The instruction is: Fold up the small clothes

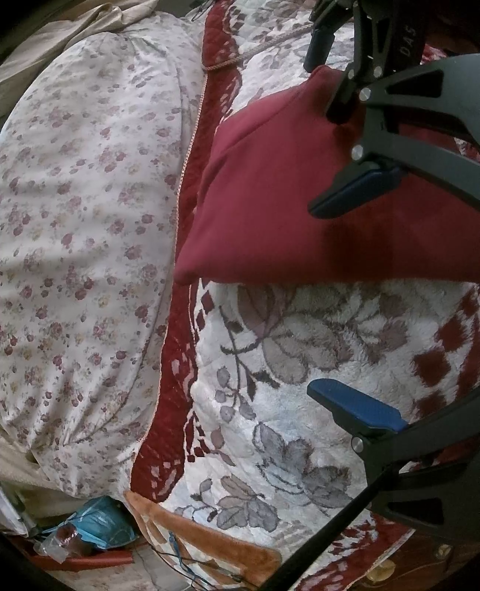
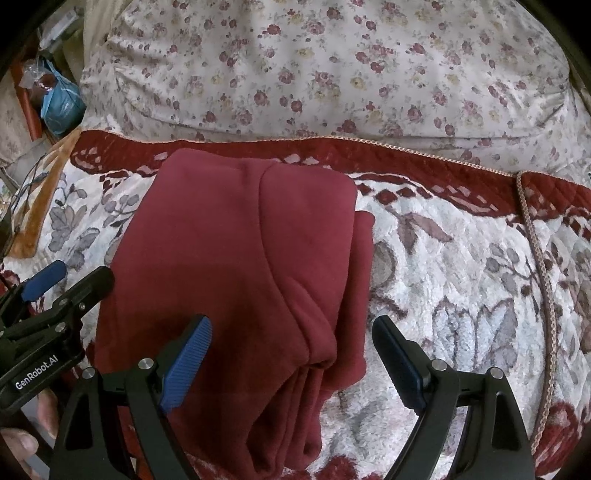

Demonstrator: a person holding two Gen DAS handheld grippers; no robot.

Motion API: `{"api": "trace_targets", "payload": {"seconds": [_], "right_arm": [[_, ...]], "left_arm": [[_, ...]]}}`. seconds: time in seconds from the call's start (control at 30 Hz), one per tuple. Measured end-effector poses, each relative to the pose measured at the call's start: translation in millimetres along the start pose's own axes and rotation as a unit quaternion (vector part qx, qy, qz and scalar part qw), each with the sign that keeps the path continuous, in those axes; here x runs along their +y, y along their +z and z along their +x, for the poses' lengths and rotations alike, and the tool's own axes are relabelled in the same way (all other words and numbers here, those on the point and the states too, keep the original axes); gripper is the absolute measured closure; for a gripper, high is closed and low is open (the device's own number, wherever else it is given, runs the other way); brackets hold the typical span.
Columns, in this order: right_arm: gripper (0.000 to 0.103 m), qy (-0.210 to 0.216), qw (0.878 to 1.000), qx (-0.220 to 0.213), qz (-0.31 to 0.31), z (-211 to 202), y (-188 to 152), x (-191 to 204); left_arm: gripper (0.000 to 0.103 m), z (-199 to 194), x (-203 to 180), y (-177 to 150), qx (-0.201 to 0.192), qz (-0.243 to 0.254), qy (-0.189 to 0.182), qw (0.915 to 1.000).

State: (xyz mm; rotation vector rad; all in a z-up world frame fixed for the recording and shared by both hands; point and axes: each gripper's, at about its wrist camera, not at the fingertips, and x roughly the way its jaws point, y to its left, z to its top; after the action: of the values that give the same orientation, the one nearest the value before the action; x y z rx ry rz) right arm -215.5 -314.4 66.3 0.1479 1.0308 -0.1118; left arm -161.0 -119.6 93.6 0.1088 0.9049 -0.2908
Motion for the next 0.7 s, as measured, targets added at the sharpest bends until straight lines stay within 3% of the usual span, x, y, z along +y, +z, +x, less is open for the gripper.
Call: {"api": "trace_targets", "payload": {"seconds": [0.7], "right_arm": [[0.011,-0.001,1.0,0.006,-0.003,1.6,-1.5,4.6]], "left_arm": [[0.016,4.0,0.6,-0.8,0.004,0.004,-0.002,1.0]]}}
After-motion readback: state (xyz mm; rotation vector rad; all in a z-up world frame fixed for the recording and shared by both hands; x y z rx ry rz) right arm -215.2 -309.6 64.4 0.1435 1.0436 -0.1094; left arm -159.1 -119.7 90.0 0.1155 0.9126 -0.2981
